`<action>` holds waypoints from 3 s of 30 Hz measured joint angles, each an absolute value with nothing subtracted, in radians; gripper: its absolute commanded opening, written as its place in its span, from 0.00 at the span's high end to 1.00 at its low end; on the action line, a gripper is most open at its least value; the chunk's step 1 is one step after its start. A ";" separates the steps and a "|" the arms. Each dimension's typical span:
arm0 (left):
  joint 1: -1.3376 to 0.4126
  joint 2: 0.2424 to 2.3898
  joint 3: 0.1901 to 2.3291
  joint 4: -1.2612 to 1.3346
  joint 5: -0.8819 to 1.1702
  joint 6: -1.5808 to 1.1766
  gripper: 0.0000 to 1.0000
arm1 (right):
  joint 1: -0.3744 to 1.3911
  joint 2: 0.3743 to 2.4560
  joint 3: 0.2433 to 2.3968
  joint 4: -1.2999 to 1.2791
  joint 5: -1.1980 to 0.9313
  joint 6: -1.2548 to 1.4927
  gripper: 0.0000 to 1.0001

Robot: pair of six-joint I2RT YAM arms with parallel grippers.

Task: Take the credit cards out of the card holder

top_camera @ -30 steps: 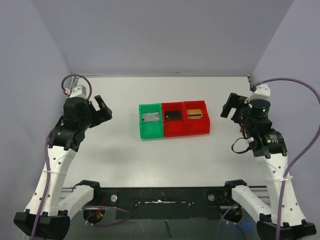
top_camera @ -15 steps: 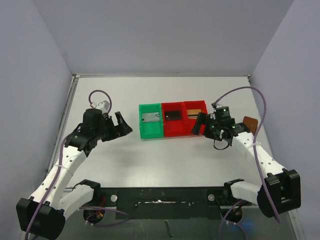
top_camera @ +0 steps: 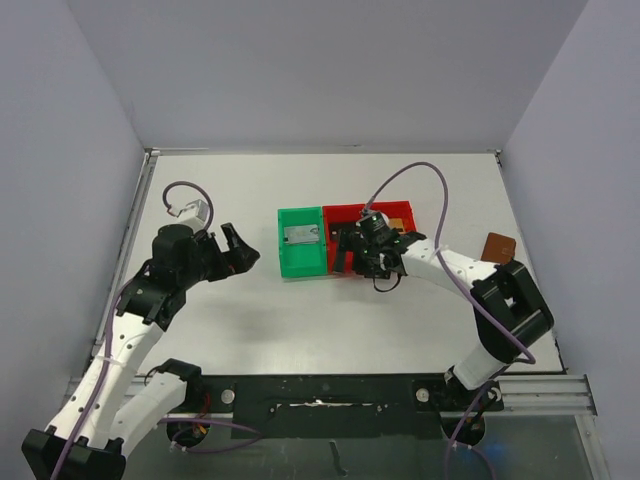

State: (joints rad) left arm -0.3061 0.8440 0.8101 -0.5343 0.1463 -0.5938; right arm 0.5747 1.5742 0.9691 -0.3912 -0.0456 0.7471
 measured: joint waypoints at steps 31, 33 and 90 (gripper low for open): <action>-0.307 0.778 0.741 -0.514 -0.087 -0.534 0.08 | 0.211 1.249 1.095 -0.324 0.061 0.587 0.02; -0.307 0.748 0.709 -0.497 -0.105 -0.529 0.08 | 0.068 1.203 1.095 -0.339 0.104 0.567 0.02; -0.313 0.710 0.569 -0.381 -0.172 -0.489 0.09 | -0.201 1.473 0.714 -0.178 0.148 0.550 0.36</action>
